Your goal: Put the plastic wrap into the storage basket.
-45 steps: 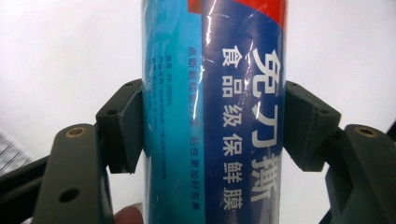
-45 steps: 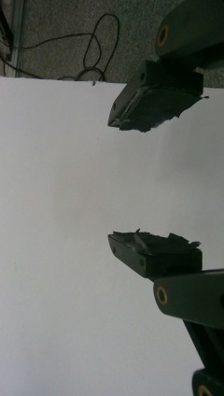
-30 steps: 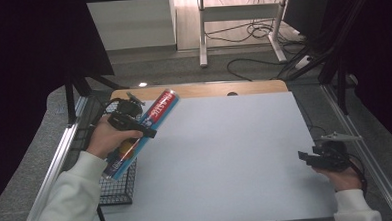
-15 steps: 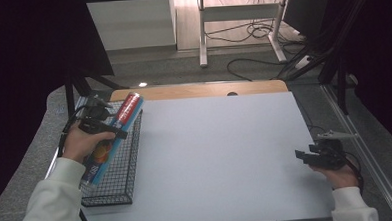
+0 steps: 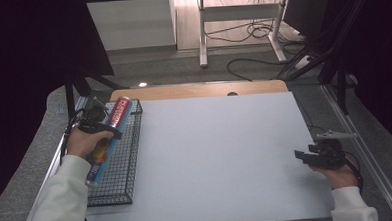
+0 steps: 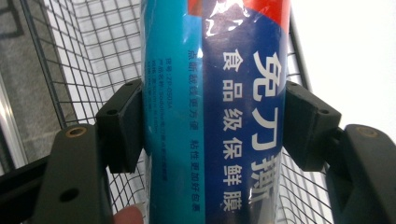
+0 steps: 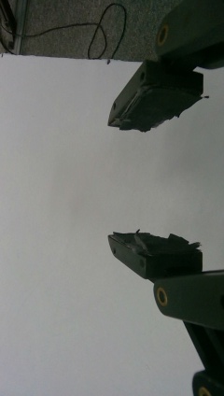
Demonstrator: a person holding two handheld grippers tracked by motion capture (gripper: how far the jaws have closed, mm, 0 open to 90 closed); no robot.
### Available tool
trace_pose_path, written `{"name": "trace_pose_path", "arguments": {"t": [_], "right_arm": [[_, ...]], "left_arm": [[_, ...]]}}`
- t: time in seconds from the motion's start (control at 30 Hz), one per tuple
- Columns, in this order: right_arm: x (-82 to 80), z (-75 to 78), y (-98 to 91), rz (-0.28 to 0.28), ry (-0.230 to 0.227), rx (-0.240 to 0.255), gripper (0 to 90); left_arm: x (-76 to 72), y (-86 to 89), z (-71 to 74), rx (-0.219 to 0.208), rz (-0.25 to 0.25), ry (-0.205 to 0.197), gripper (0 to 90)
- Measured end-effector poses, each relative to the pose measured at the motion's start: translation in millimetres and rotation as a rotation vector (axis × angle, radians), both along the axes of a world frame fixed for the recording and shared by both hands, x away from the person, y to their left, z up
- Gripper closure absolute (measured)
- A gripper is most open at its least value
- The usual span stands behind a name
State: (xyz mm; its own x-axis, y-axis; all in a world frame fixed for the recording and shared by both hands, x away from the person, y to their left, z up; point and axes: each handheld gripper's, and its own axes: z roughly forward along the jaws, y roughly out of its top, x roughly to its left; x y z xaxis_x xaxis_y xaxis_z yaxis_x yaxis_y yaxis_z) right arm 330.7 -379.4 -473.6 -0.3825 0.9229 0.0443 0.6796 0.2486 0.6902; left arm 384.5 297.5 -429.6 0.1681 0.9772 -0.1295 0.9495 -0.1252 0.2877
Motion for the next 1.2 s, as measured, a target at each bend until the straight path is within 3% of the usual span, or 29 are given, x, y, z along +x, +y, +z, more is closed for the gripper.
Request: {"name": "trace_pose_path", "arguments": {"t": [0.27, 0.6, 0.73, 0.77, 0.8, 0.83, 0.87, 0.9, 0.97, 1.0, 1.1, 1.13, 1.2], "right_arm": [[-0.2, -0.9, -0.6, -0.001, 0.003, -0.003, 37.0], [-0.2, -1.7, -1.6, -0.004, 0.005, -0.004, 37.0], [-0.3, -2.4, -1.8, -0.005, 0.007, -0.004, 37.0], [-0.6, -2.2, -2.3, -0.004, 0.006, -0.005, 37.0], [-0.8, -2.1, -2.5, -0.005, 0.005, -0.006, 37.0], [-0.8, -2.1, -2.5, -0.005, 0.005, -0.006, 37.0], [-1.0, -1.9, -2.7, -0.007, 0.004, -0.006, 37.0], [-1.5, -1.7, -3.4, -0.009, 0.003, -0.005, 37.0], [-1.8, -1.9, -3.8, -0.011, 0.003, -0.001, 37.0], [-1.8, -1.9, -3.8, -0.011, 0.003, -0.001, 37.0], [-0.6, -3.4, -3.7, -0.017, 0.005, -0.002, 36.5], [-0.4, -3.8, -3.2, -0.019, 0.005, -0.002, 36.5], [-0.3, -4.0, -2.8, -0.019, 0.004, -0.002, 36.5]], "left_arm": [[8.5, -6.6, -21.1, 0.017, 0.018, 0.046, 32.1], [11.6, -10.7, -41.4, 0.045, 0.036, 0.073, 32.0], [12.7, -12.3, -49.9, 0.085, 0.04, 0.089, 31.1], [11.5, -16.1, -46.7, 0.132, 0.049, 0.06, 31.4], [10.1, -17.0, -40.8, 0.142, 0.047, 0.034, 31.8], [10.1, -17.0, -40.8, 0.142, 0.047, 0.034, 30.3], [8.3, -17.7, -34.7, 0.133, 0.044, 0.01, 30.3], [6.1, -17.9, -27.9, 0.121, 0.036, -0.005, 23.0], [-0.2, -14.5, -18.5, 0.106, 0.031, -0.048, 18.5], [-0.2, -14.5, -18.5, 0.106, 0.031, -0.048, 16.8], [-9.8, -7.4, -15.7, 0.053, 0.008, -0.121, 13.9], [-9.8, -7.4, -15.7, 0.053, 0.008, -0.121, 13.3], [-15.2, -5.9, -13.6, 0.022, -0.015, -0.165, 13.3]]}}
